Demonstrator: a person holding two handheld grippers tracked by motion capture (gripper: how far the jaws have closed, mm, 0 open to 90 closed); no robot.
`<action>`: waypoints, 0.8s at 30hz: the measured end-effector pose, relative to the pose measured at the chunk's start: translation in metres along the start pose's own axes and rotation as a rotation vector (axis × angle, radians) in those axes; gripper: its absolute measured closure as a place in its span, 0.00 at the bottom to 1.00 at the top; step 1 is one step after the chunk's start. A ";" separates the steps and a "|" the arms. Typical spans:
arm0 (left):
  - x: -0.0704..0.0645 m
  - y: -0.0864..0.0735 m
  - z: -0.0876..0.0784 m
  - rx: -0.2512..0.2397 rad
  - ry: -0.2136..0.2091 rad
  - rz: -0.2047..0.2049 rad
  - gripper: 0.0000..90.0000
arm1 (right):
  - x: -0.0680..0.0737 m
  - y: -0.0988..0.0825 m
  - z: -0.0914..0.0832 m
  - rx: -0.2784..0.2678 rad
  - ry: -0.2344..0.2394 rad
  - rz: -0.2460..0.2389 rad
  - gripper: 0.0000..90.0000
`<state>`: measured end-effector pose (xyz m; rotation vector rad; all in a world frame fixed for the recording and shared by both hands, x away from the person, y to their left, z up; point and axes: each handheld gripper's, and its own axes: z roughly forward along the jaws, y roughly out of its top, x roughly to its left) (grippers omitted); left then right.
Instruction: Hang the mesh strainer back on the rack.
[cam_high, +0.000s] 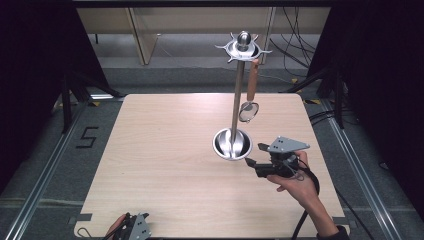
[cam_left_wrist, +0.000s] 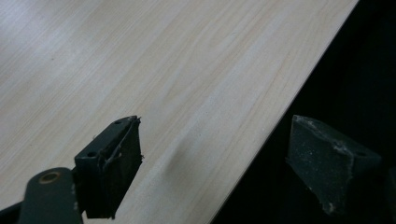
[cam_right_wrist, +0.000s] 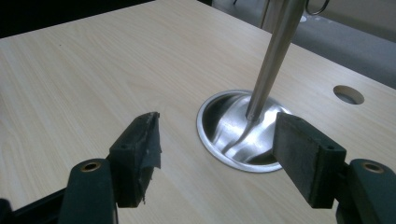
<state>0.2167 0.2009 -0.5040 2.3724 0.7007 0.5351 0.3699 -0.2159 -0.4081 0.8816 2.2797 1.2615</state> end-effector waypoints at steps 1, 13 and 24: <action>0.000 0.000 0.000 0.000 -0.001 0.002 0.19 | 0.000 -0.001 0.001 -0.003 0.000 -0.004 0.37; 0.000 0.000 0.000 0.000 0.001 0.002 0.19 | 0.005 -0.010 0.006 0.031 0.003 -0.024 0.36; 0.000 0.000 0.000 0.005 0.004 0.004 0.19 | 0.009 -0.023 0.011 0.057 0.021 -0.005 0.36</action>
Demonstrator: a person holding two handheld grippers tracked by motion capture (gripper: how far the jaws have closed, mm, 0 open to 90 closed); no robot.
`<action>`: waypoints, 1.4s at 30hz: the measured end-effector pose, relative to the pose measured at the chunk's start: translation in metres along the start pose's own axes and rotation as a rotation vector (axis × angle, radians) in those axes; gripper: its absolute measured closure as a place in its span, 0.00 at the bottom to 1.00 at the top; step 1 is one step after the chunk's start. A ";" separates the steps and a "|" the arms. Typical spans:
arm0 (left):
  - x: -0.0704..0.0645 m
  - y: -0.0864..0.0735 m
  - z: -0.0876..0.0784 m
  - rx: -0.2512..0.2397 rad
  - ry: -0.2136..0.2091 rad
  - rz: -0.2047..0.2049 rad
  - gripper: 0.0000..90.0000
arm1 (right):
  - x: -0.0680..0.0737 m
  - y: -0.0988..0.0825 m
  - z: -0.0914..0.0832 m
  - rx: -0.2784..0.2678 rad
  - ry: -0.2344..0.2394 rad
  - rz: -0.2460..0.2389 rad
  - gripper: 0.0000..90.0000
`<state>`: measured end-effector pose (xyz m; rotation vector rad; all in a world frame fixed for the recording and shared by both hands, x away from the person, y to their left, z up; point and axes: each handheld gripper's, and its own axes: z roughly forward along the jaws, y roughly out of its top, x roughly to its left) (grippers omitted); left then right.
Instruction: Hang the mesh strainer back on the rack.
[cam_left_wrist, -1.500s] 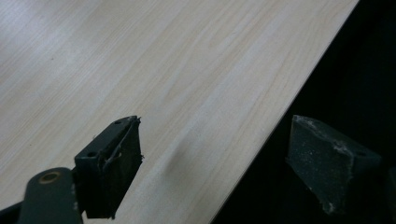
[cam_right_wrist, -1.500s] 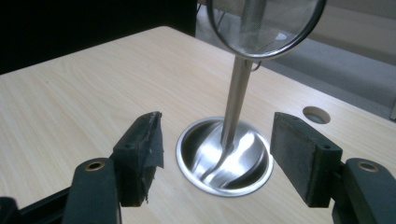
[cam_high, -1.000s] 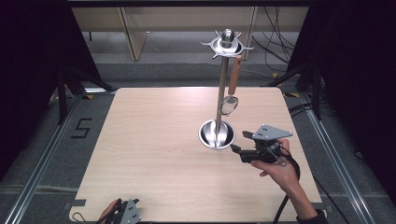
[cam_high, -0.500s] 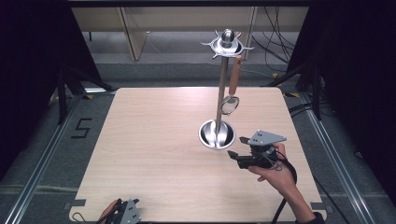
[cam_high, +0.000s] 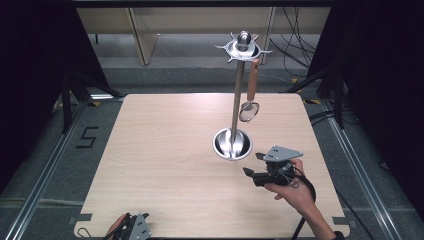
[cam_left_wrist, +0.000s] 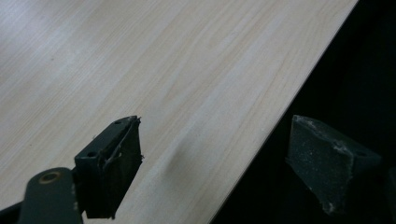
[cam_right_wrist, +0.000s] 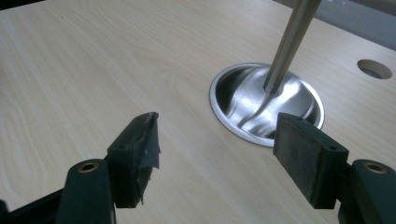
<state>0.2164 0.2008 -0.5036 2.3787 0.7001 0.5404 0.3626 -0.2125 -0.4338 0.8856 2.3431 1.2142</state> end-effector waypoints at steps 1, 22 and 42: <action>0.000 0.000 0.000 -0.005 -0.001 -0.002 0.19 | 0.002 -0.001 0.000 0.002 0.000 0.023 0.36; 0.000 0.000 -0.001 0.000 0.001 0.001 0.19 | 0.007 -0.024 0.004 0.020 0.010 0.032 0.35; 0.000 0.000 -0.001 -0.001 0.005 0.003 0.19 | 0.020 -0.045 0.004 0.026 0.033 0.042 0.34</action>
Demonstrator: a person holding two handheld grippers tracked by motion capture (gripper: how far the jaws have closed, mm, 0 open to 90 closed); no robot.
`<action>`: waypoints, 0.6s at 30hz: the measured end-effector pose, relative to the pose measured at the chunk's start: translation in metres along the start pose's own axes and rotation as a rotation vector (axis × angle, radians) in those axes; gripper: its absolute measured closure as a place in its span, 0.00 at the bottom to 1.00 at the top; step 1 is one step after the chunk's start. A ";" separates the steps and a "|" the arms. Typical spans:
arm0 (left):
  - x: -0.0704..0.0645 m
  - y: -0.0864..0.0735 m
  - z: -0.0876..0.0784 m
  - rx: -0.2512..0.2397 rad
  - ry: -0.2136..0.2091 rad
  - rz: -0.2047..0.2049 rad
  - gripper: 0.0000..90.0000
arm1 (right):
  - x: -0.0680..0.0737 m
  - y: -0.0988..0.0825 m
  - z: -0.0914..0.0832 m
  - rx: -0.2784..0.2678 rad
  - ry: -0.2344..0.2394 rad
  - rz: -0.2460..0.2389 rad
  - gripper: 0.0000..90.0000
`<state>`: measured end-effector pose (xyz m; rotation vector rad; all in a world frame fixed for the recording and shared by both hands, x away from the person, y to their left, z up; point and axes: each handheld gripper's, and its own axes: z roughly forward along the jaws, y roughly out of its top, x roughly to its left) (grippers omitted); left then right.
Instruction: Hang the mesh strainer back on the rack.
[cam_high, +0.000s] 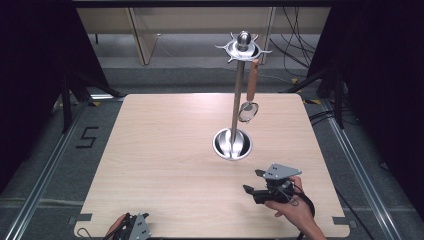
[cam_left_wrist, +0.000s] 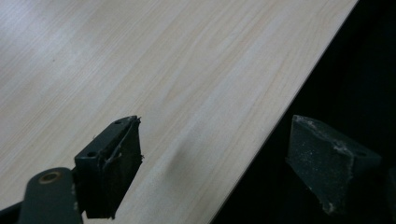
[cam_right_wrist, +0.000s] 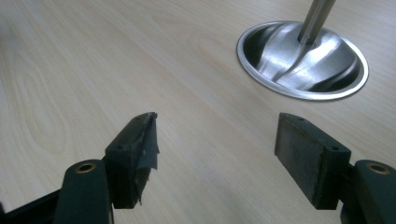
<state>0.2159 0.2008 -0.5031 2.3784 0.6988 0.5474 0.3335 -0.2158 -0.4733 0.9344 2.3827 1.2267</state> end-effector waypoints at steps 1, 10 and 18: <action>0.000 0.000 0.000 0.000 0.000 0.000 0.19 | -0.001 -0.001 0.000 0.001 0.004 -0.011 0.34; 0.000 0.000 0.000 -0.002 0.006 -0.001 0.19 | 0.002 -0.006 -0.003 0.006 0.023 0.011 0.34; 0.000 0.000 0.000 -0.002 0.006 -0.002 0.19 | 0.006 -0.012 -0.007 0.010 0.040 0.016 0.34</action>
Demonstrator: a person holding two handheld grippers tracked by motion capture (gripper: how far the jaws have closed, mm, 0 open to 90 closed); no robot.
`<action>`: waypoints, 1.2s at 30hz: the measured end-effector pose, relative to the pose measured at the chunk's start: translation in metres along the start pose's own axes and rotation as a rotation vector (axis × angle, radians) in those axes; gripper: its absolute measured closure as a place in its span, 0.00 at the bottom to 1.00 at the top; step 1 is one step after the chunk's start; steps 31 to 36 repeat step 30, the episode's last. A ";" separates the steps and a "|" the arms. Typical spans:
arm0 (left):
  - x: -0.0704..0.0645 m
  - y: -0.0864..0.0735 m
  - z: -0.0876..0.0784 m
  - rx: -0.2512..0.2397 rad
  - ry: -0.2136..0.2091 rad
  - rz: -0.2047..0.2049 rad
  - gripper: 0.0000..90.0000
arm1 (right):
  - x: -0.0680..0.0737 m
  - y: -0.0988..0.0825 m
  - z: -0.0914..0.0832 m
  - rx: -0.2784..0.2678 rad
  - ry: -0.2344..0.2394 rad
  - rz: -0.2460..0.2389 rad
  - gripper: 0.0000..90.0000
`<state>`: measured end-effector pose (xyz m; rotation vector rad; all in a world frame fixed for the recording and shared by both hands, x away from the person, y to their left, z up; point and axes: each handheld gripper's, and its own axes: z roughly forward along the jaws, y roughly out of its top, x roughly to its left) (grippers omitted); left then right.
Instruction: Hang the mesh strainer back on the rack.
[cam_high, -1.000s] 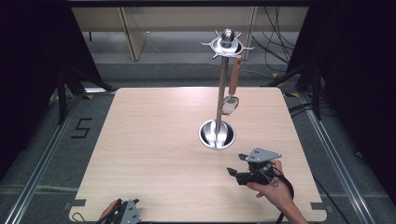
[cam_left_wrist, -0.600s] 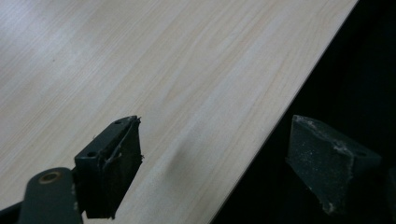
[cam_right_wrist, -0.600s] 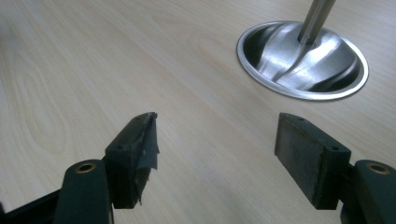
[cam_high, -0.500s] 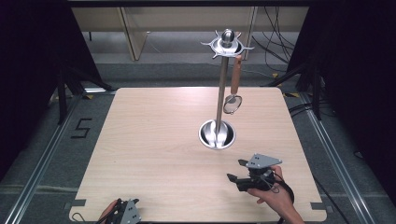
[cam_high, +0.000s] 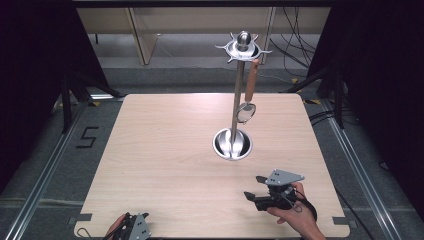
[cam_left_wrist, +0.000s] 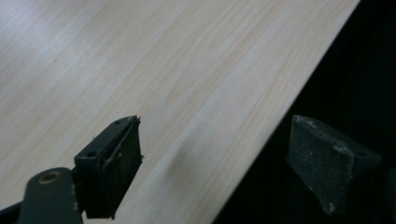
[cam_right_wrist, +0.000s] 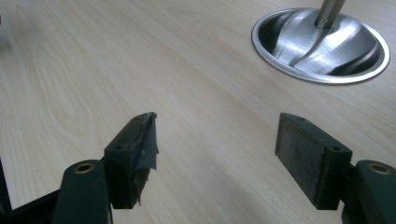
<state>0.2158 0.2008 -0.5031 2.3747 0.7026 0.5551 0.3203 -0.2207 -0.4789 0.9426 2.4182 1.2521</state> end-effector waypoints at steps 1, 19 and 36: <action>0.000 0.000 0.000 0.000 0.001 0.000 0.19 | 0.000 0.000 -0.001 0.009 0.006 -0.008 0.34; 0.000 0.000 0.000 0.000 0.002 0.000 0.19 | 0.006 -0.009 -0.006 0.030 0.012 -0.022 0.33; 0.000 0.000 0.000 0.000 -0.003 0.002 0.19 | 0.004 -0.009 -0.006 0.038 0.016 -0.016 0.33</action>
